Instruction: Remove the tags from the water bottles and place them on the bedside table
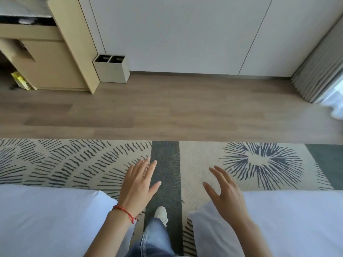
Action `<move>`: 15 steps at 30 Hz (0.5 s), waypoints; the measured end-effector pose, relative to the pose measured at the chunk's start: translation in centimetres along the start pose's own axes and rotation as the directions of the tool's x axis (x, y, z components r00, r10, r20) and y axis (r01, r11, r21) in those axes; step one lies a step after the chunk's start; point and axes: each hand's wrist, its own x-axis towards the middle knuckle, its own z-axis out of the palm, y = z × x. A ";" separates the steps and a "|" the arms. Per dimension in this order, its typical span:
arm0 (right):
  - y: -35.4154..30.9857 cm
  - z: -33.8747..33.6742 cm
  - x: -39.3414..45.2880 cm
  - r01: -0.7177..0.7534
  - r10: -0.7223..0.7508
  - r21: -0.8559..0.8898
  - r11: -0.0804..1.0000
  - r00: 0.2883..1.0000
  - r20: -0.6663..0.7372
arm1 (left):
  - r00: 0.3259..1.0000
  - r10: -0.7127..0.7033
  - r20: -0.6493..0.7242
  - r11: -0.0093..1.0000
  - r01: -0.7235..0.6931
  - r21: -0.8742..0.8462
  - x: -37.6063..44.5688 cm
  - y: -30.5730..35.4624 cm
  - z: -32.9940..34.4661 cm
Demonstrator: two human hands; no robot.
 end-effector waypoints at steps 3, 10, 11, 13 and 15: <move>-2.4 0.9 7.1 -0.005 0.005 0.002 1.000 1.000 -0.004 | 1.000 -0.011 -0.029 1.000 0.011 -0.002 6.4 -3.8 -2.1; -6.7 3.4 19.3 0.060 -0.061 0.053 0.997 0.998 0.018 | 0.993 -0.096 -0.073 0.995 0.094 -0.027 16.1 -11.0 -4.8; -7.1 4.0 20.7 0.065 -0.067 0.061 0.996 0.997 0.026 | 0.991 -0.116 -0.068 0.993 0.114 -0.028 17.1 -11.6 -4.9; -7.6 5.2 23.5 0.078 -0.082 0.061 0.995 0.994 0.077 | 0.987 -0.155 -0.034 0.987 0.154 -0.034 19.0 -12.7 -4.8; -8.1 6.3 26.8 0.097 -0.105 0.064 0.993 0.986 0.128 | 0.981 -0.195 -0.016 0.980 0.194 -0.044 20.8 -13.6 -4.5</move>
